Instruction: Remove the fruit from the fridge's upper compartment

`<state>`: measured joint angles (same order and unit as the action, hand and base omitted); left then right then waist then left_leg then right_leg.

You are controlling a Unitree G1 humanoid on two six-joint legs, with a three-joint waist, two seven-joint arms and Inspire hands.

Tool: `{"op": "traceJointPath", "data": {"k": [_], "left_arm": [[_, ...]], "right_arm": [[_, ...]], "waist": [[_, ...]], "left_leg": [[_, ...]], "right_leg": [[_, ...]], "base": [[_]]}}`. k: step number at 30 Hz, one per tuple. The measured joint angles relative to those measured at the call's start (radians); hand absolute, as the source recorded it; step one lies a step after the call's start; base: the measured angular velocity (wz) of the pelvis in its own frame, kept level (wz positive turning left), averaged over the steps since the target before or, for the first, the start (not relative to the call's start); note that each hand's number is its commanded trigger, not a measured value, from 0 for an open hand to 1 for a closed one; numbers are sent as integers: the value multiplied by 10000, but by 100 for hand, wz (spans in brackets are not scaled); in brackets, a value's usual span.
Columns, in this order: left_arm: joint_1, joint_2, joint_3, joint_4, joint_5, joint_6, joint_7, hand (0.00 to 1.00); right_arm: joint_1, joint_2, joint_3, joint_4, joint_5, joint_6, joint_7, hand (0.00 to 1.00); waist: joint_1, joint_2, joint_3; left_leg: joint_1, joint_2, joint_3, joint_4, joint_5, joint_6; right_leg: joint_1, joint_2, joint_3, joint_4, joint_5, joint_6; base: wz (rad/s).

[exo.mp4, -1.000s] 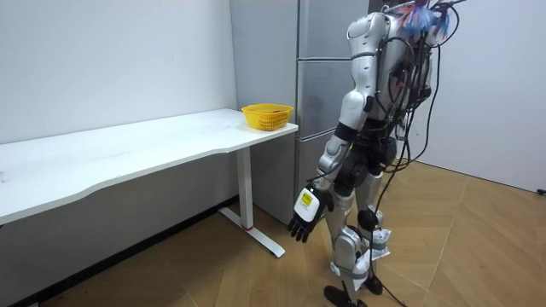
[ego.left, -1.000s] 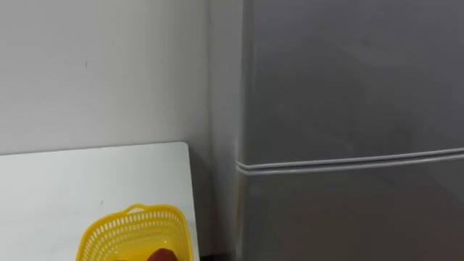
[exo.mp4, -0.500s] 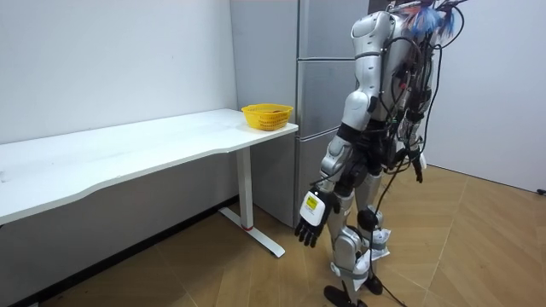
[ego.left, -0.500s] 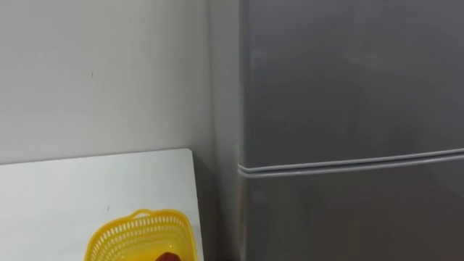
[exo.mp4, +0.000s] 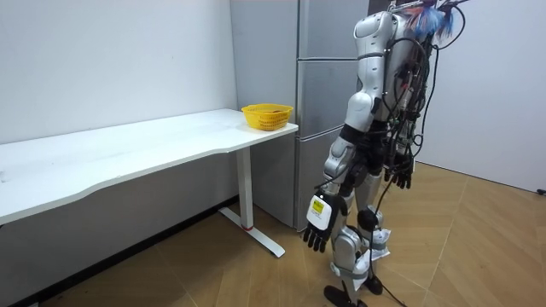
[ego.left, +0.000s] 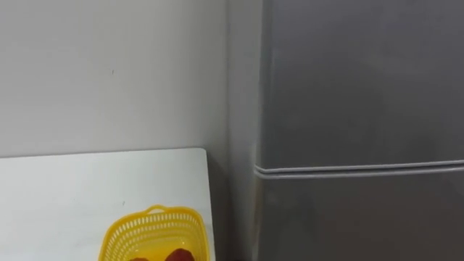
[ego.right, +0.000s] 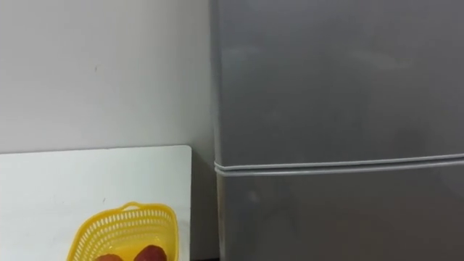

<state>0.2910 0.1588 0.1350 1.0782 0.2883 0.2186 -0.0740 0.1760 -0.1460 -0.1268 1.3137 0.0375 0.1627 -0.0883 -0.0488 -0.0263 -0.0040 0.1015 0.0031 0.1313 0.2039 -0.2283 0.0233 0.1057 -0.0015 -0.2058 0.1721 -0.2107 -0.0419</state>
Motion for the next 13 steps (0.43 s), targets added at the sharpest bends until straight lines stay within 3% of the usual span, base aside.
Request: {"op": "traceJointPath", "data": {"k": [3, 5, 13], "left_arm": [[-35, 0, -101, 2, 220, 42, -100, 0], [-66, 1, -198, 13, 302, 62, -185, 0], [-146, -2, -343, 21, 314, 164, -265, 0]], "right_arm": [[-9, -49, 252, 53, -458, 130, 250, 0], [-37, -56, 277, 75, -652, 157, 417, 0], [-255, -63, 504, 186, -1372, 363, 1038, 0]], "waist": [[28, -14, 15], [57, -21, 93], [56, -39, 99]], "left_leg": [[63, 4, -1, -10, 0, 0], [213, -2, -1, -61, 0, -1], [331, -7, -1, -136, 0, -1]], "right_leg": [[36, 5, -1, -7, -1, -1], [185, 7, 17, -19, -25, -1], [251, 8, 44, 5, -63, 1]], "base": [[0], [0], [0]]}}
